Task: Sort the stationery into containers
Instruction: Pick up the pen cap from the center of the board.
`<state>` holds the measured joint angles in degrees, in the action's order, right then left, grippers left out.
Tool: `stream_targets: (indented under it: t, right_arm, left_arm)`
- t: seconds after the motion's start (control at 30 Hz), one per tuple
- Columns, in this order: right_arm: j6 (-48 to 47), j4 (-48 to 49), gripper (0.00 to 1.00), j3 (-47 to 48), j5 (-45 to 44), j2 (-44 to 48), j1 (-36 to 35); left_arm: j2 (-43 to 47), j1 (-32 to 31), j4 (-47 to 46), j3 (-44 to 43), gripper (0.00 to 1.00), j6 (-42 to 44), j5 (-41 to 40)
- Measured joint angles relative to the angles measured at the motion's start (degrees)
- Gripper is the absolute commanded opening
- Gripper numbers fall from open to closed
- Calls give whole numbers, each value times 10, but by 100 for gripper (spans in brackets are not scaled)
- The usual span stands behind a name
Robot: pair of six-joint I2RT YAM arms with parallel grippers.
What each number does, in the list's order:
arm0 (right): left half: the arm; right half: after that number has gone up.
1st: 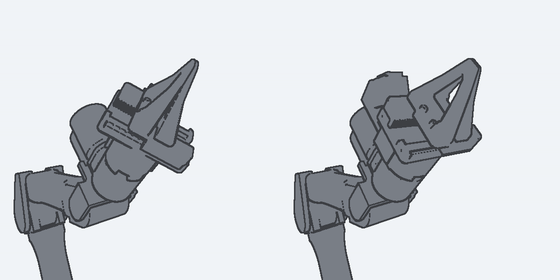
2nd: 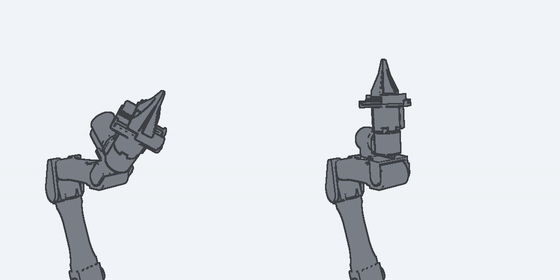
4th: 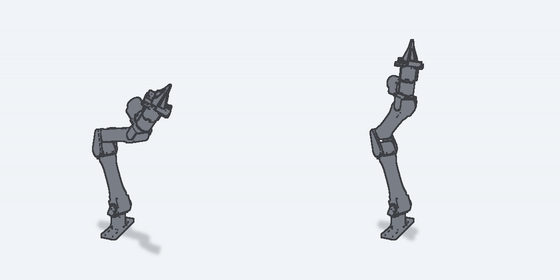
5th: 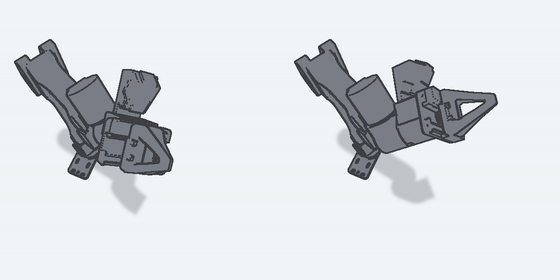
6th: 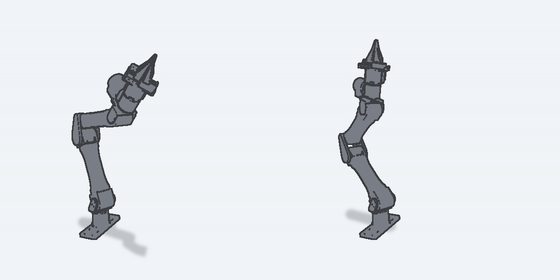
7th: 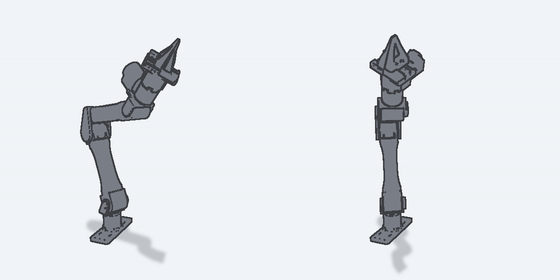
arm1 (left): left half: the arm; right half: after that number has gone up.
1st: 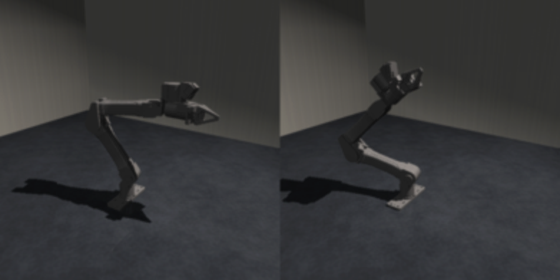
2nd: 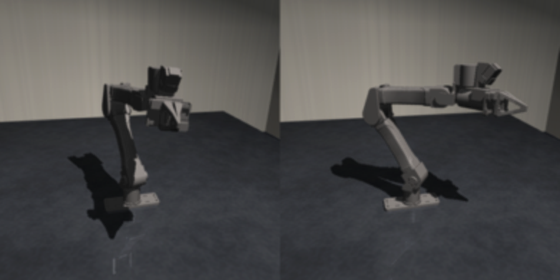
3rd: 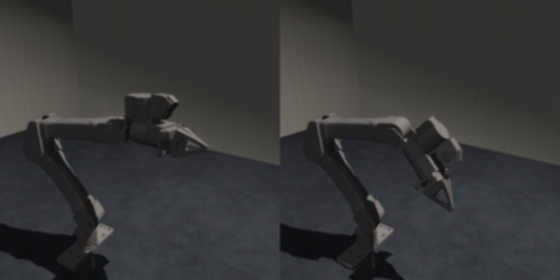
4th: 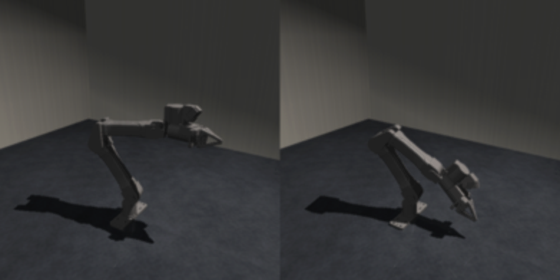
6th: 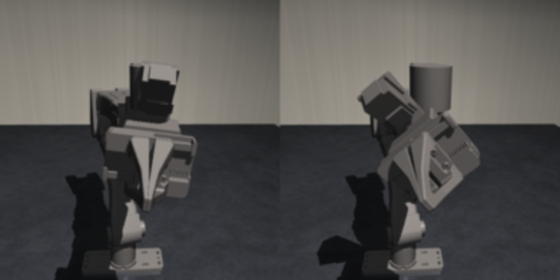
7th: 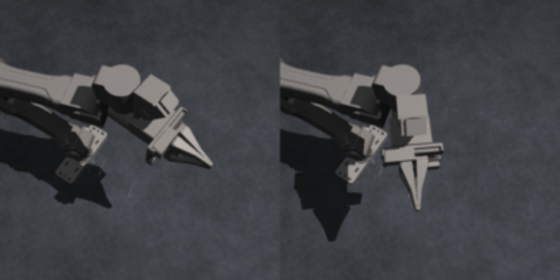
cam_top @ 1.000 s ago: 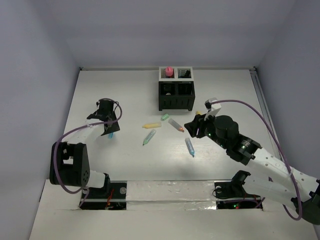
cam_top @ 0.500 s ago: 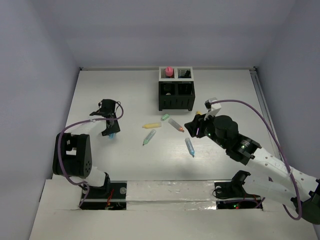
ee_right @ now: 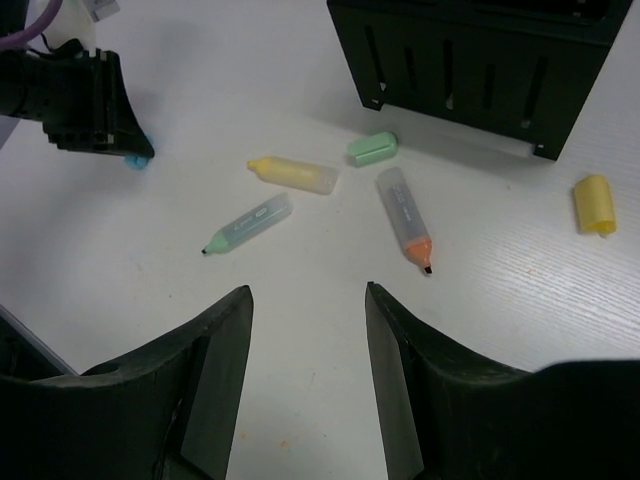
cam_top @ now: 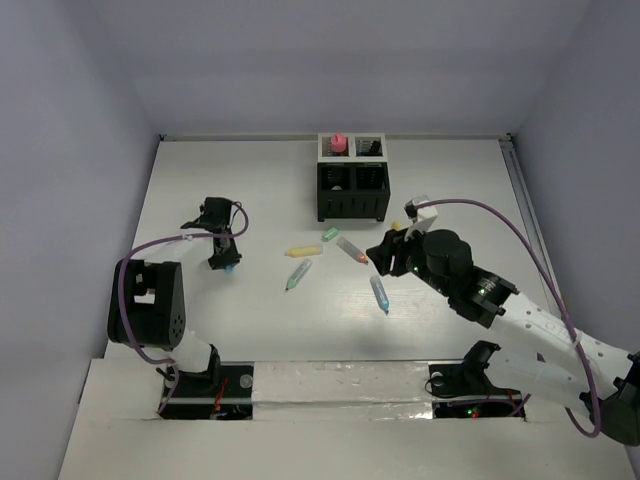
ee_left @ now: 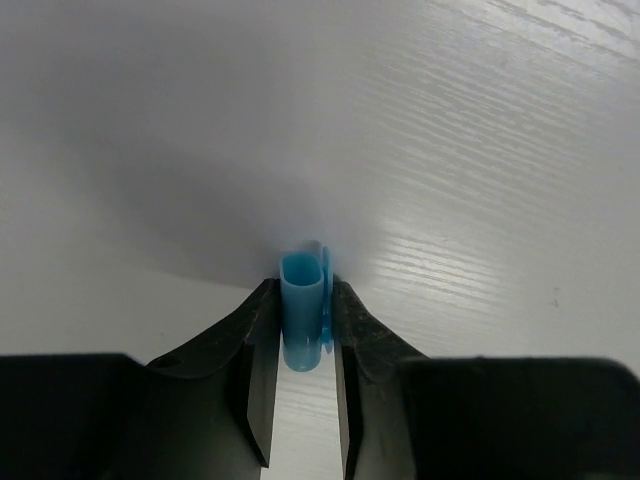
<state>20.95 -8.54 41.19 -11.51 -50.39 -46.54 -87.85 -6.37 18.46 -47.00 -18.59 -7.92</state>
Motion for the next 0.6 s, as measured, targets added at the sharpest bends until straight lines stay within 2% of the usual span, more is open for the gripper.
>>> stream_targets:
  t: [0.13,0.23,0.43,0.6]
  right_arm:
    - [-10,5,55,0,44,-12,0]
    - [-24,34,56,-6,104,-22,0]
    - [-56,75,66,-9,203,-61,0]
    - [-79,98,66,-5,249,-90,-6]
  left_arm:
    - [16,0,-8,3,0,-11,37]
    - [71,0,-33,15,0,-40,97]
    - [219,-4,-167,78,0,-185,243]
    - [247,-23,-232,97,0,-292,317]
